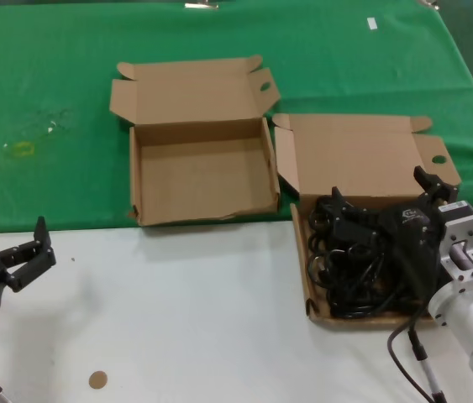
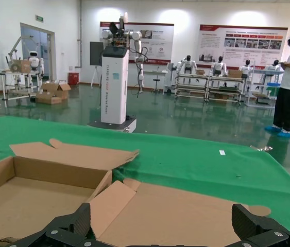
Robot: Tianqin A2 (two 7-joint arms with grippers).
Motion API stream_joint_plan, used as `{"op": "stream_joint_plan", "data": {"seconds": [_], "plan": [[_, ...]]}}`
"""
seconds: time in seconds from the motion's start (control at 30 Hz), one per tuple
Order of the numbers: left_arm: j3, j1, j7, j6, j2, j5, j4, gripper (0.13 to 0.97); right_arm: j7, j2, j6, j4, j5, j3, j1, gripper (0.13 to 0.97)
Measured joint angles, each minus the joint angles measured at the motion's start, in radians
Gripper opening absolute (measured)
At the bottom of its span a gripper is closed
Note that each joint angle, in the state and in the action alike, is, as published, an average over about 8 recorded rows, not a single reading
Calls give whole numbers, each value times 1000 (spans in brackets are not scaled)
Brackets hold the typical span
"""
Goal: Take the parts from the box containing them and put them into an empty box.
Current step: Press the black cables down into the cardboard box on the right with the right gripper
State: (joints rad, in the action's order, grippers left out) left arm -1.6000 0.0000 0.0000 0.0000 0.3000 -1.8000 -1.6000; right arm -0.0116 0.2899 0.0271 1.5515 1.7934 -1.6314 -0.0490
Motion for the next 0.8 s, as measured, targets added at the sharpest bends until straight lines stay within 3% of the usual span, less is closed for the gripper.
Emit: {"op": "stream_joint_plan", "data": {"seconds": [0.8], "plan": [[0, 0, 0, 0, 0, 0, 0, 966, 0, 0, 0, 0, 0, 0, 0, 966]]}}
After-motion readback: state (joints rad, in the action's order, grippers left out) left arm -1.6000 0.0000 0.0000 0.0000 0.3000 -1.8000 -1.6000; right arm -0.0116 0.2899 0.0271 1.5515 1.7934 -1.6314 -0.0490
